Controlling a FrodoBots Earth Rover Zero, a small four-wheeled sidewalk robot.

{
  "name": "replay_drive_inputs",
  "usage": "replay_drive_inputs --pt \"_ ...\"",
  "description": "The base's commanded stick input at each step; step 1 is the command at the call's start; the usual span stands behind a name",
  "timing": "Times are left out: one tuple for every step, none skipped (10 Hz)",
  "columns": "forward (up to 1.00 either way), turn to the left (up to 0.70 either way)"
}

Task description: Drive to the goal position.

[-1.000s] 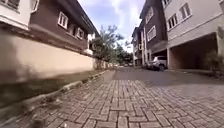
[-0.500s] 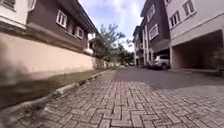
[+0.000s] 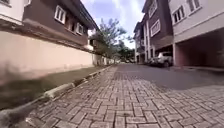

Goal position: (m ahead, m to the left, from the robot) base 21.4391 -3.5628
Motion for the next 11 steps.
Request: replay_drive_inputs --pt "0.69 -0.03" --pt "0.69 -0.26" --pt "0.69 -0.26" --pt "0.69 -0.26" --pt "0.69 -0.21" --pt "0.69 -0.04" --pt "0.69 0.03" --pt "0.69 0.03" --pt "0.69 0.03" --pt "0.69 0.03" --pt "0.69 0.03"
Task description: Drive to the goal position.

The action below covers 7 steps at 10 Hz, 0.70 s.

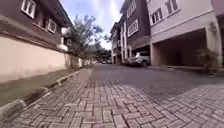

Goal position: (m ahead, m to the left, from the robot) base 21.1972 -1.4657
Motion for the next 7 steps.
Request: replay_drive_inputs --pt "0.69 0.03" --pt "0.69 0.03" --pt "0.69 0.03" --pt "0.69 0.03" --pt "0.69 0.03" --pt "0.69 0.03" --pt "0.69 0.03"
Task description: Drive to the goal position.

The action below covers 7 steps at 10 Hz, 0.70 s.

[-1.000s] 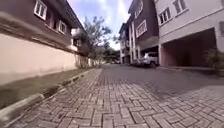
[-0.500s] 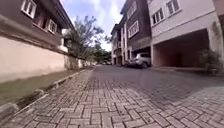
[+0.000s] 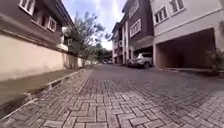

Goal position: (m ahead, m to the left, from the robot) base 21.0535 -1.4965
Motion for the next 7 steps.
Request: replay_drive_inputs --pt "0.69 0.03" --pt "0.69 0.03" --pt "0.69 0.03" --pt "0.69 0.03" --pt "0.69 0.08" --pt "0.69 0.30" --pt "0.69 0.34"
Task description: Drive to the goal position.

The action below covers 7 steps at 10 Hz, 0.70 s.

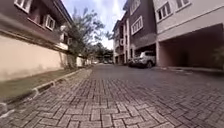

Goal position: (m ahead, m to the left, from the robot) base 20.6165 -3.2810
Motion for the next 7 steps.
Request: replay_drive_inputs --pt "0.69 0.26" --pt "0.69 0.03" --pt "0.69 0.03" --pt "0.69 0.03" --pt "0.69 0.03" --pt "0.69 0.03" --pt "0.69 0.03"
